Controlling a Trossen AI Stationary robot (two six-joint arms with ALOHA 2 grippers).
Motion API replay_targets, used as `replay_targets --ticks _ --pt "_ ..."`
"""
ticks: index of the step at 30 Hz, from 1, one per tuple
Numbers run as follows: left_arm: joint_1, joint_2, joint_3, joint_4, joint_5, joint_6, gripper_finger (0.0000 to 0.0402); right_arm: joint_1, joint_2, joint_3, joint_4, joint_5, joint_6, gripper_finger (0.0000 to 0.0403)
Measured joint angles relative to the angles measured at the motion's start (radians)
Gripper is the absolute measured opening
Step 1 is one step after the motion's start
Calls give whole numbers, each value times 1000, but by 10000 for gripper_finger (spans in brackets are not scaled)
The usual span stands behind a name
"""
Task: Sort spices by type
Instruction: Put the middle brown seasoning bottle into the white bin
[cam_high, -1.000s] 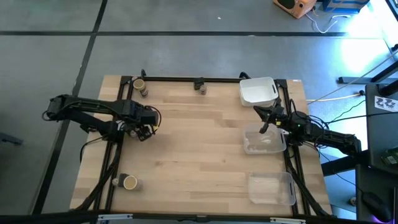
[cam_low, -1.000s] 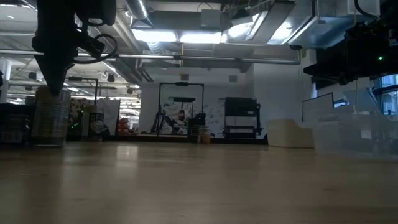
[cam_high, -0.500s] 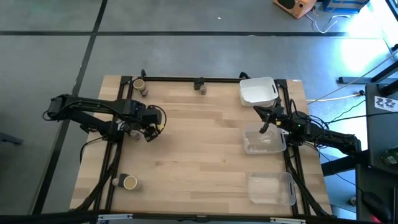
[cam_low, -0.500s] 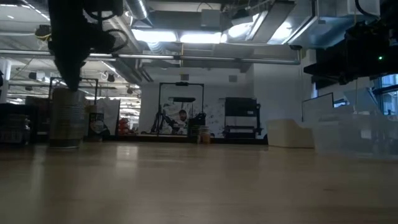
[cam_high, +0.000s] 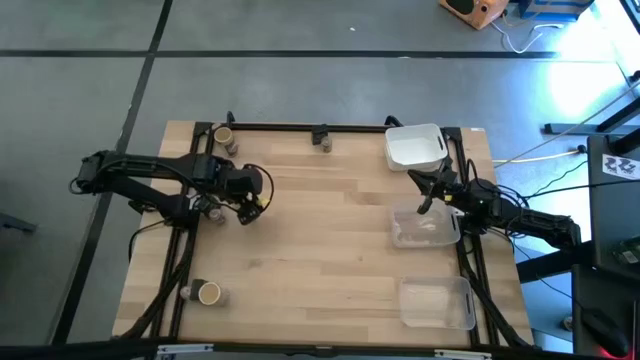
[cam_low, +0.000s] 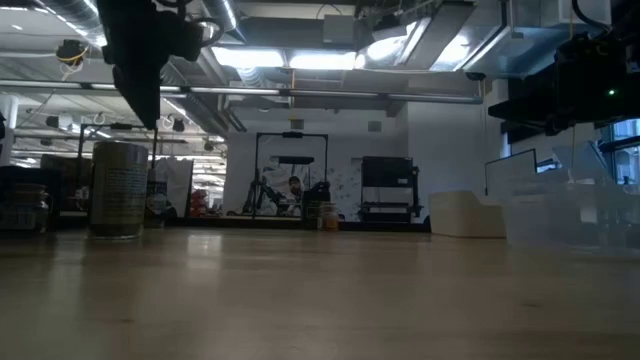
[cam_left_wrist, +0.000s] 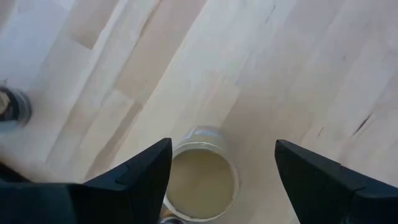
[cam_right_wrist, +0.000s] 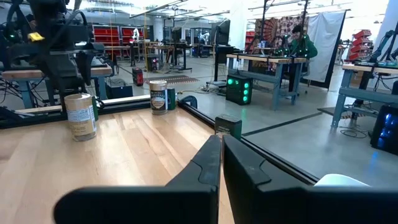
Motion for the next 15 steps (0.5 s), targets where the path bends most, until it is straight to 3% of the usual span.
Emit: replay_targets --ticks 7,15 --pt "20 1 0 -34 -7 21 288 0 0 0 0 0 0 19" --pt "14 1 0 -73 -8 16 376 0 0 0 0 0 0 19"
